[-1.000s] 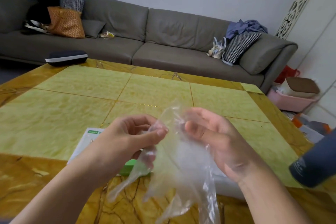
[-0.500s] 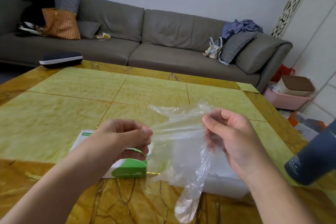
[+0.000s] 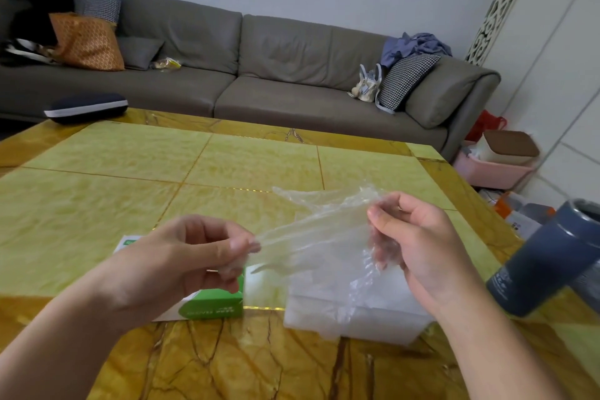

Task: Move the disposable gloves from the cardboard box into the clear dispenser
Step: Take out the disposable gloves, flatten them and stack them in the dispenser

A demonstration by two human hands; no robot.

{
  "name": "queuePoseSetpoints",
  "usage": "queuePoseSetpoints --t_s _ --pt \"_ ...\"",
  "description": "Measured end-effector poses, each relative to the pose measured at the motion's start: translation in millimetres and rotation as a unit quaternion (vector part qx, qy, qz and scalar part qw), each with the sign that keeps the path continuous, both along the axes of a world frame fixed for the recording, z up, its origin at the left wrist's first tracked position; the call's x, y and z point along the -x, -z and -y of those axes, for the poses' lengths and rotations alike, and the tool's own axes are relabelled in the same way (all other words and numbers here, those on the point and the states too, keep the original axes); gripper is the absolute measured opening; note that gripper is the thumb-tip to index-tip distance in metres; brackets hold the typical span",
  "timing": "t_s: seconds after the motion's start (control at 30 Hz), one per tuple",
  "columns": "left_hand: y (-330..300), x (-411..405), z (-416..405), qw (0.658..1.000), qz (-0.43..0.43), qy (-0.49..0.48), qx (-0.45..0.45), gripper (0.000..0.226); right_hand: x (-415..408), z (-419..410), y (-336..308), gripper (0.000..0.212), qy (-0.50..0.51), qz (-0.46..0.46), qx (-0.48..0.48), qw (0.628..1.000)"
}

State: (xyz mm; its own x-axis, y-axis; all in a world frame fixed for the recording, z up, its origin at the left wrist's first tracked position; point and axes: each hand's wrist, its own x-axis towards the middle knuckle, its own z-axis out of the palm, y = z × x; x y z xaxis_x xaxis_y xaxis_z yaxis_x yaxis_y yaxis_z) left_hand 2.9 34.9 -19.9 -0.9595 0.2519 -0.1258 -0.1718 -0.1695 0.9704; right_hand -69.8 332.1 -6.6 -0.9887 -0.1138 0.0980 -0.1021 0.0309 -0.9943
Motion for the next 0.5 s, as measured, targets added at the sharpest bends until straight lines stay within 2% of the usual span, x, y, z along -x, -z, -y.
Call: queuePoseSetpoints --t_s 0.13,0.2,0.23,0.27,0.3,0.37,0.4,0.43,0.47,0.5 --pt "-5.2 10.3 -21.7 0.989 -0.006 -0.106 -0.105 0.012 -1.4 -15.9 -9.6 0.008 0.012 0.014 0.017 1.000" --pt "-11.7 18.1 -38.4 0.976 -0.026 -0.173 -0.132 0.020 0.0 -29.1 -12.5 0.006 0.042 0.034 0.024 0.998" --pt "-14.1 19.9 -46.7 0.971 -0.052 -0.213 -0.090 0.023 1.9 -34.7 -11.5 0.005 0.061 0.045 0.015 0.997" --pt "-15.7 19.2 -55.0 0.960 -0.096 -0.263 0.004 0.022 3.8 -38.3 -9.1 0.004 0.078 0.055 0.000 0.995" --pt "-18.5 17.7 -66.4 0.926 -0.163 -0.315 0.132 0.018 4.9 -41.3 -7.2 0.005 0.093 0.067 -0.016 0.993" --pt "-28.5 8.6 -94.9 0.801 -0.344 -0.351 0.343 0.018 5.4 -39.4 -0.5 0.010 0.104 0.091 -0.040 0.990" --pt "-32.4 7.1 -112.2 0.751 -0.421 -0.316 0.399 0.020 4.8 -36.3 3.1 0.012 0.104 0.097 -0.058 0.988" --pt "-31.6 9.3 -131.1 0.723 -0.463 -0.249 0.448 0.024 4.3 -34.7 6.7 0.014 0.107 0.096 -0.087 0.986" --pt "-26.9 13.2 -149.4 0.715 -0.462 -0.173 0.496 0.027 4.2 -32.7 10.8 0.015 0.112 0.092 -0.118 0.982" --pt "-18.8 18.0 -164.3 0.726 -0.418 -0.115 0.534 0.031 4.0 -30.9 14.4 0.015 0.116 0.088 -0.148 0.978"
